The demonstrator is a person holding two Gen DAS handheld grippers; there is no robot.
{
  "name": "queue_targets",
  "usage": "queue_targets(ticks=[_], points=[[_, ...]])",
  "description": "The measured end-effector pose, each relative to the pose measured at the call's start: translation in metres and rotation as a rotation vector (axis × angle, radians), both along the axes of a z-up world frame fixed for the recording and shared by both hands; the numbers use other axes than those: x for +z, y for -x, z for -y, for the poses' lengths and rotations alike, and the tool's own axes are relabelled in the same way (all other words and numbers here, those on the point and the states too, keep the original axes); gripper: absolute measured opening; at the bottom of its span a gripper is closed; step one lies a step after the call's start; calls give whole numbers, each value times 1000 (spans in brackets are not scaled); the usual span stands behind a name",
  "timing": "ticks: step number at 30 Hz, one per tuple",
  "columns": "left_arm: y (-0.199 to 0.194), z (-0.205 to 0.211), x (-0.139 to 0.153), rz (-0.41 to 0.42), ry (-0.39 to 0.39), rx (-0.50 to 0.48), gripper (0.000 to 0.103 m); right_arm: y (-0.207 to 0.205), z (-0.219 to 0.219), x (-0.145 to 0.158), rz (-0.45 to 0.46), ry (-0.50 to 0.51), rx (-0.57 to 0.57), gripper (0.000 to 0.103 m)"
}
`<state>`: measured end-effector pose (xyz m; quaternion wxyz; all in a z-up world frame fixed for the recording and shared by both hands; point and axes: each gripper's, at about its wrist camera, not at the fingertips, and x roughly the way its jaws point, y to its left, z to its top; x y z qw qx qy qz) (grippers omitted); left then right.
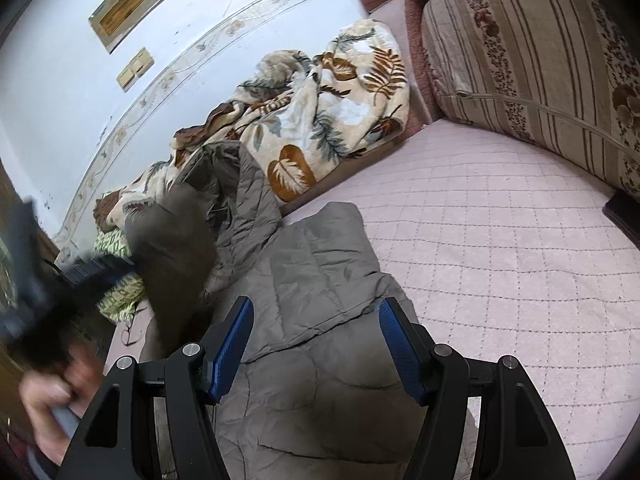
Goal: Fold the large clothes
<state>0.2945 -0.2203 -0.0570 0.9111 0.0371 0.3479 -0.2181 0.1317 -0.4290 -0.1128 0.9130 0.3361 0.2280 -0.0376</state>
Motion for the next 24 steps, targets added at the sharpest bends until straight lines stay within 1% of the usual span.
queue_targets(ticks=[1, 2, 3, 4, 5, 6, 8, 11, 13, 15, 16, 18, 21, 23, 24], points=[[-2, 6, -15, -29, -21, -12, 15, -1, 0, -1, -1, -1, -2, 70], [-3, 10, -26, -53, -36, -20, 20, -1, 0, -1, -5, 2, -7, 70], [-4, 13, -36, -77, -48, -27, 32, -2, 0, -1, -9, 6, -10, 70], [-4, 15, -44, -104, -55, -40, 38, -4, 0, -1, -12, 8, -12, 70], [-3, 16, -49, -131, -57, -52, 51, -5, 0, -2, -14, 8, -14, 70], [-1, 15, -52, -162, -50, -69, 56, -6, 1, -2, -16, 9, -16, 70], [5, 9, -46, -158, -25, -97, 56, -8, 0, -1, -17, 12, -22, 70], [18, -10, -22, -85, 7, -121, 56, -10, -1, 2, -9, 25, -40, 70], [19, -31, -3, -24, 11, -94, 58, -13, -6, 6, 1, 50, -41, 70], [15, -58, 10, 26, -3, -32, 60, -18, -13, 8, 11, 76, -28, 70], [9, -75, 16, 54, -38, 27, 60, -23, -20, 9, 17, 91, -9, 70], [-1, -101, 20, 76, -84, 111, 60, -34, -31, 10, 26, 112, 23, 70], [-16, -139, 18, 103, -168, 231, 60, -53, -52, 13, 32, 163, 71, 67], [-25, -161, 13, 99, -167, 279, 60, -65, -67, 12, 27, 190, 97, 65], [-32, -173, 7, 77, -149, 297, 60, -73, -74, 12, 21, 201, 110, 65]])
